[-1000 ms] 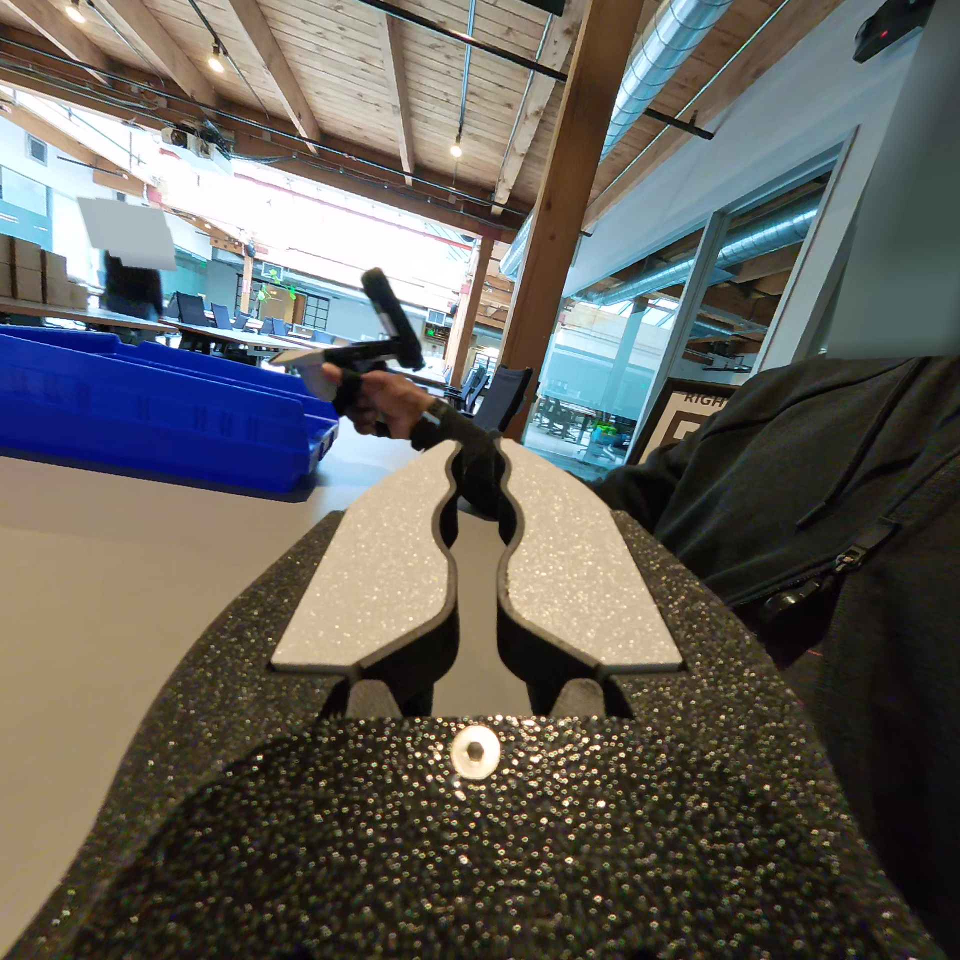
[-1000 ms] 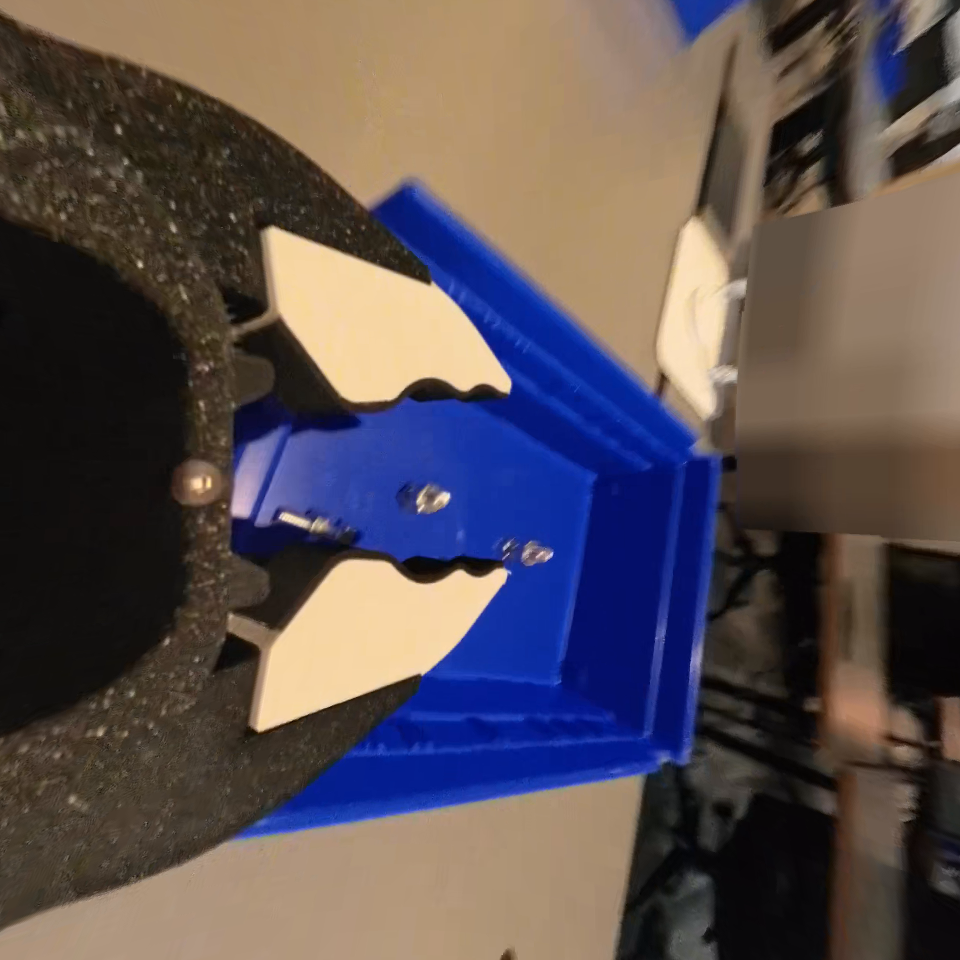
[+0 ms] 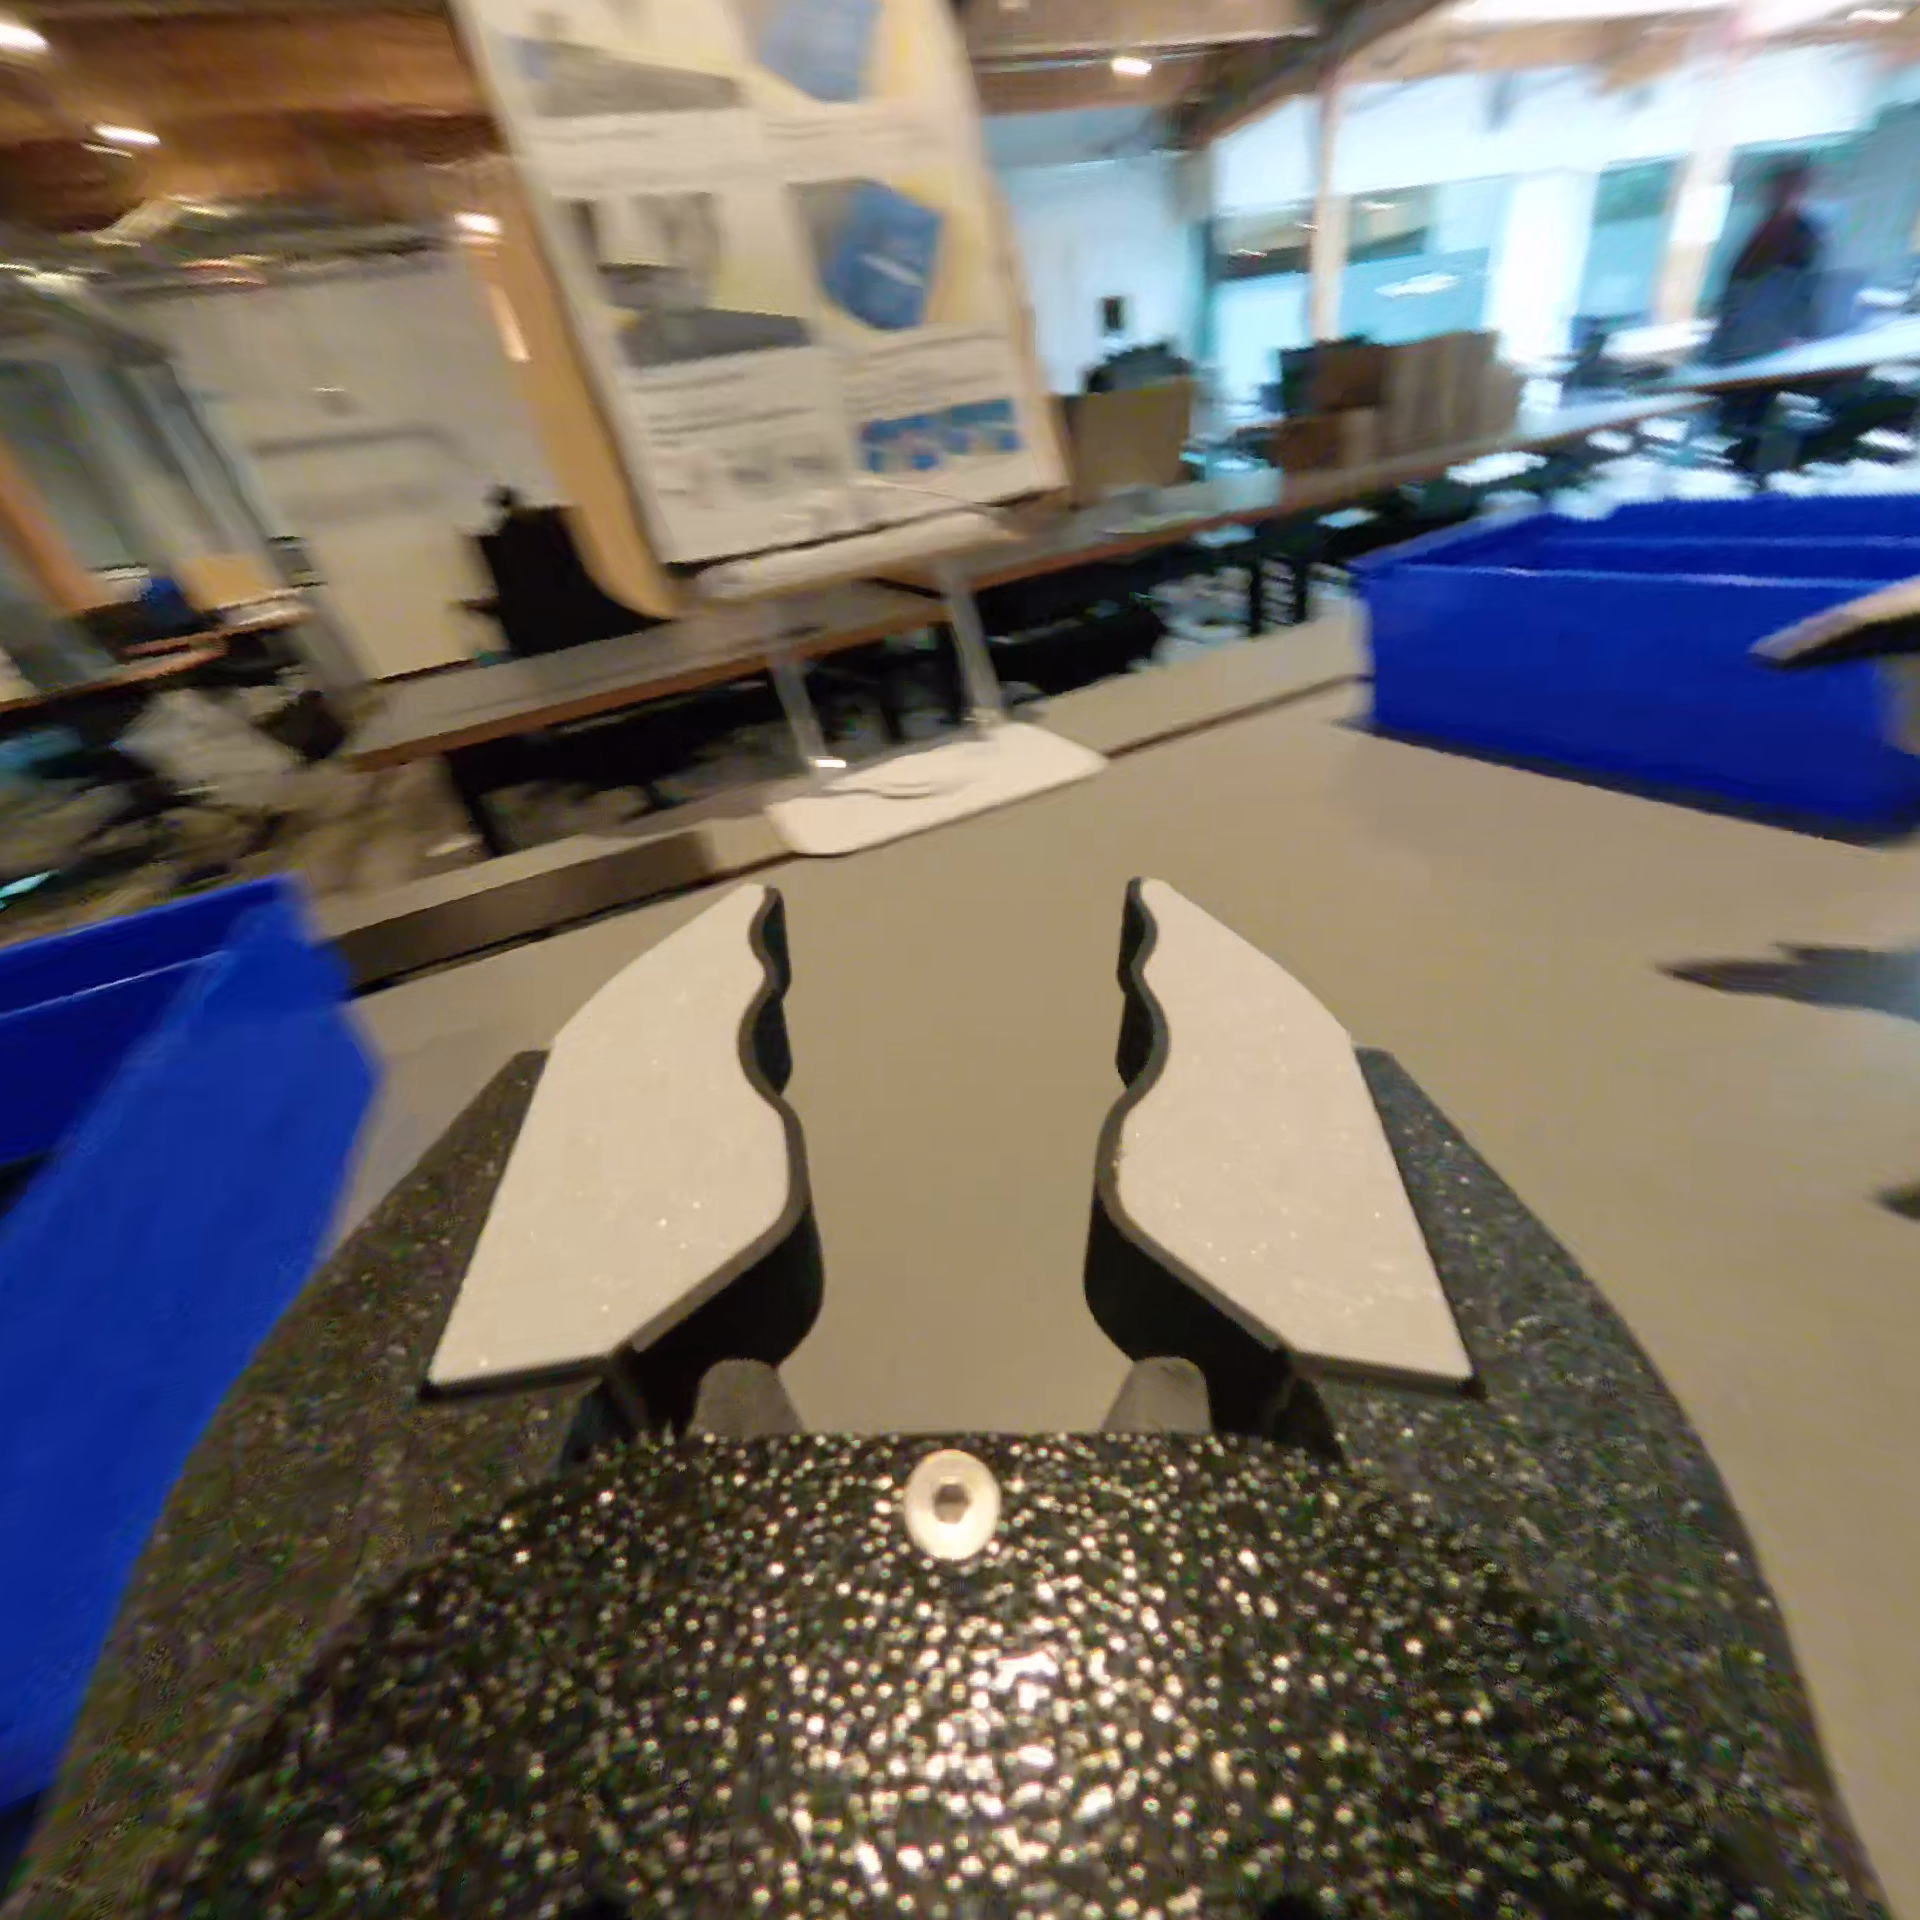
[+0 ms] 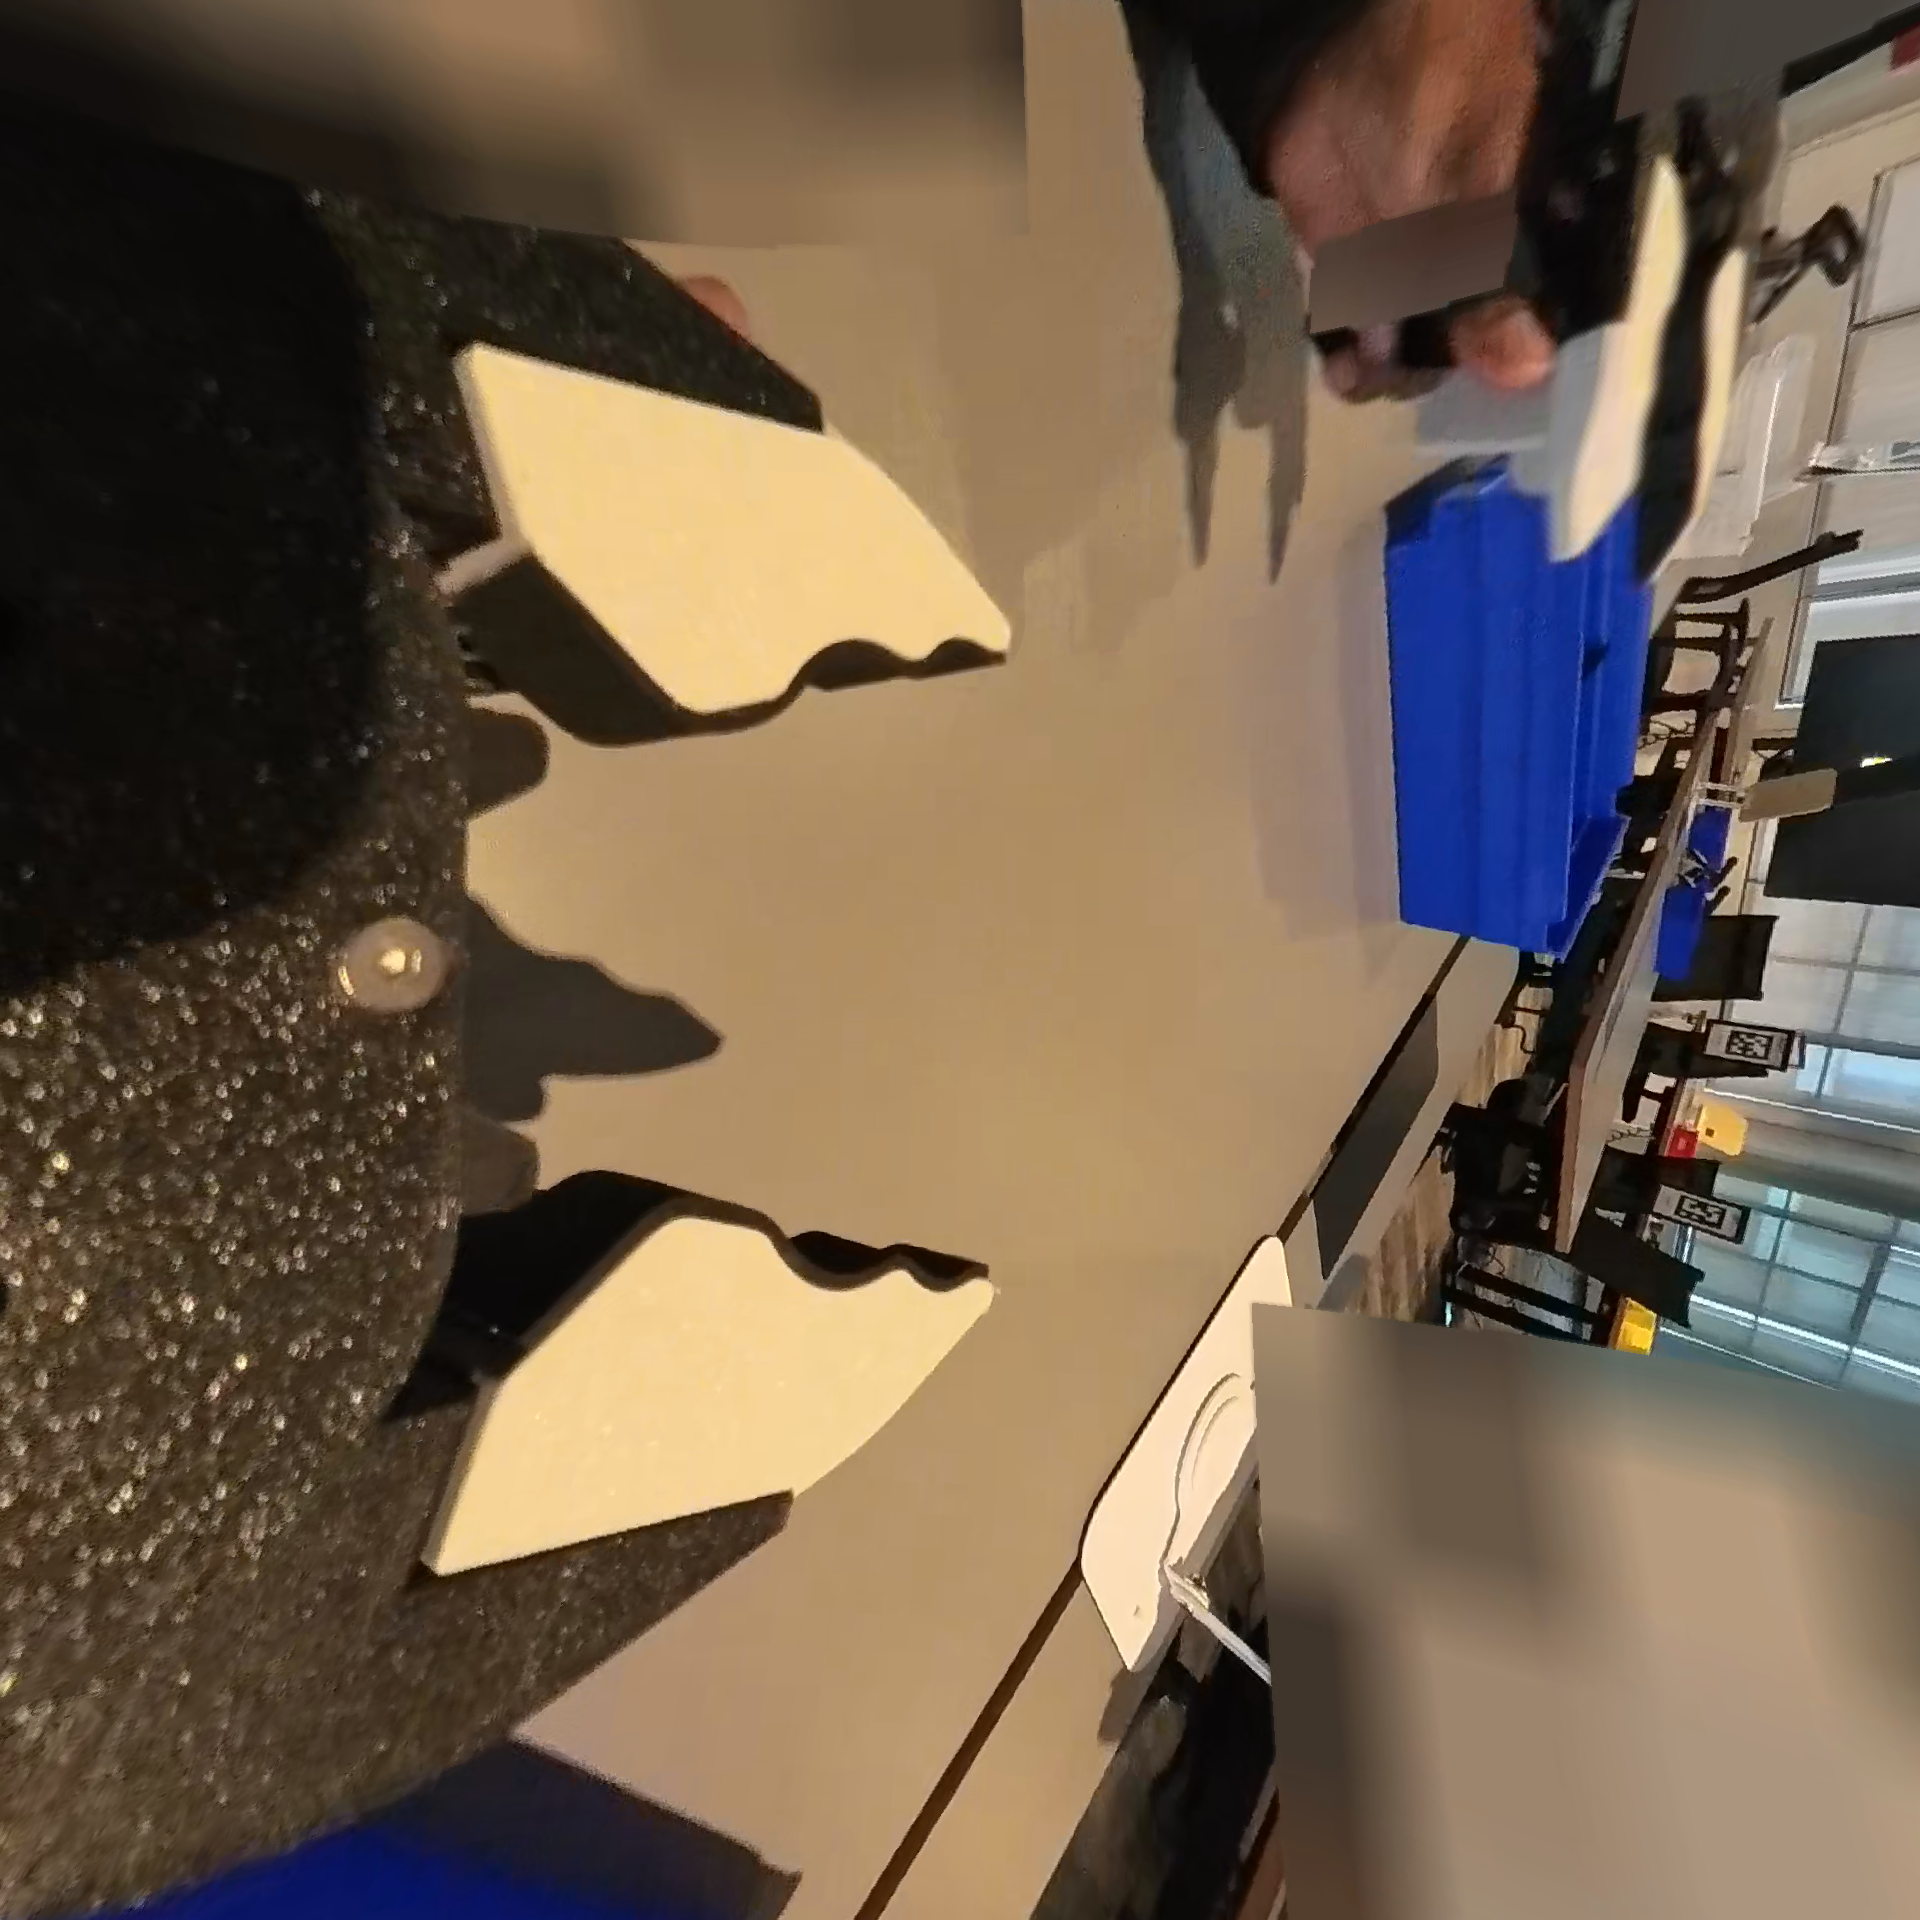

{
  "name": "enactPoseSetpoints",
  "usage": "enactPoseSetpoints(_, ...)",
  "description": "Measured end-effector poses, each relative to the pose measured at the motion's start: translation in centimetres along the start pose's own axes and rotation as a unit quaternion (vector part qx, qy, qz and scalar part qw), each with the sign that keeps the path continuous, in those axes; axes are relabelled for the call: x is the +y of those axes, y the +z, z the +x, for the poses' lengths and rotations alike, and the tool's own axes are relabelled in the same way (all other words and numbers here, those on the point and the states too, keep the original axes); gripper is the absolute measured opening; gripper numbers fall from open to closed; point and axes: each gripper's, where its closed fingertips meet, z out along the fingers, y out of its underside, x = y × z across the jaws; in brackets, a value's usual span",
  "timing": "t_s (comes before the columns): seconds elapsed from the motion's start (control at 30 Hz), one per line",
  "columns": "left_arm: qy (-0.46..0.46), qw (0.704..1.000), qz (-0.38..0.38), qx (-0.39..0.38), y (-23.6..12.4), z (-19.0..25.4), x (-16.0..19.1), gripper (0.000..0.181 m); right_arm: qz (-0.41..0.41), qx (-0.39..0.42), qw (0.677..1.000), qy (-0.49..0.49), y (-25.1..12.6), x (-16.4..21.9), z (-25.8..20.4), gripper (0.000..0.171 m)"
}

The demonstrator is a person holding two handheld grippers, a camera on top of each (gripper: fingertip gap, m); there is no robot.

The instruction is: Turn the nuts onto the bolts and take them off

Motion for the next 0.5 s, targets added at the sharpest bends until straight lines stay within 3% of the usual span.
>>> enactPoseSetpoints(0.17,-0.002,0.983,-0.019,-0.182,-5.1,-12.1,2.1,0.054,-0.002,-0.002,1.000,-0.009,0.1,0.0,-0.2,0.099)
enactPoseSetpoints(0.4,-0.053,0.966,-0.114,-0.228,-6.1,-17.4,7.1,0.049,-0.001,0.001,1.000,-0.001,0.1,0.0,0.0,0.092)
enactPoseSetpoints(0.5,-0.087,0.962,-0.156,-0.208,-5.5,-17.8,9.4,0.044,0.003,0.001,1.000,0.004,0.0,-0.1,0.2,0.090)
